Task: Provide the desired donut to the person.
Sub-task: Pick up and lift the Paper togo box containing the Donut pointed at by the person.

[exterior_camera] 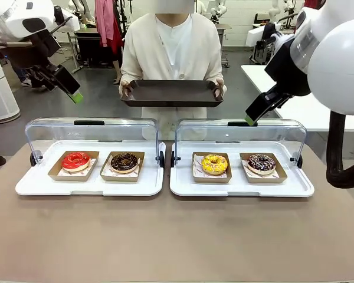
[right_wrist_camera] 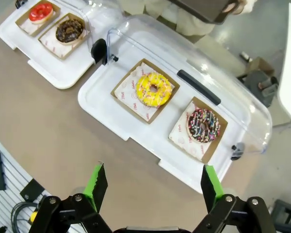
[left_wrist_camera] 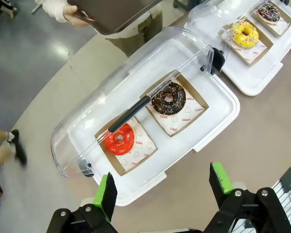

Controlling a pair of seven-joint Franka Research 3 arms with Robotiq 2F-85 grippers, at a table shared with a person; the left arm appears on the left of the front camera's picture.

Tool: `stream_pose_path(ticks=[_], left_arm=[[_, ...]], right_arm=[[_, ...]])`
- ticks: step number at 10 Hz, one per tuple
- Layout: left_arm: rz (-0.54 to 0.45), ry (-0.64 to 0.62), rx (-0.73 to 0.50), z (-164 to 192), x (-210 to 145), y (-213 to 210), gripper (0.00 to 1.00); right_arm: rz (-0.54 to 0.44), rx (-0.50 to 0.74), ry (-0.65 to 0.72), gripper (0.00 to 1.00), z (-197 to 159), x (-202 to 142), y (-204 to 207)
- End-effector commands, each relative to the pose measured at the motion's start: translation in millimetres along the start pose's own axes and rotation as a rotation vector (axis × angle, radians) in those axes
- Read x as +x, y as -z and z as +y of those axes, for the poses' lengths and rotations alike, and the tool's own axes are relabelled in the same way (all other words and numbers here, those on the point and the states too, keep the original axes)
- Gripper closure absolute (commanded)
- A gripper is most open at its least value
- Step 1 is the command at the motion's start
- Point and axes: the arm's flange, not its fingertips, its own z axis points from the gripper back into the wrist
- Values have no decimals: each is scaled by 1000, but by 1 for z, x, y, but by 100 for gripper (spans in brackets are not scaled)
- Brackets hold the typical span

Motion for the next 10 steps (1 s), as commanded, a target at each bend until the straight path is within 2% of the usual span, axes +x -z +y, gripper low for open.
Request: stream_pose_path(ticks=[1, 4, 5, 7, 9, 10], left_arm=[[5, -4, -12, 2, -2, 3, 0], [5, -1, -2, 0, 0, 2, 0], [-6, 91, -204, 23, -5, 1, 0], [-63, 208, -441, 65, -11, 2, 0], [-172, 325, -565, 102, -21, -11, 0], [-232, 357, -600, 124, -31, -14, 0]], right_arm=[[-7, 8, 1, 0, -2, -1, 10], [13, 5, 1, 0, 0, -1, 8], [34, 180, -147, 0, -22, -10, 2], [-19, 480, -234, 0, -69, -17, -7], [-144, 739, -334, 0, -124, -29, -16], [-197, 802, -363, 0, -152, -43, -15]])
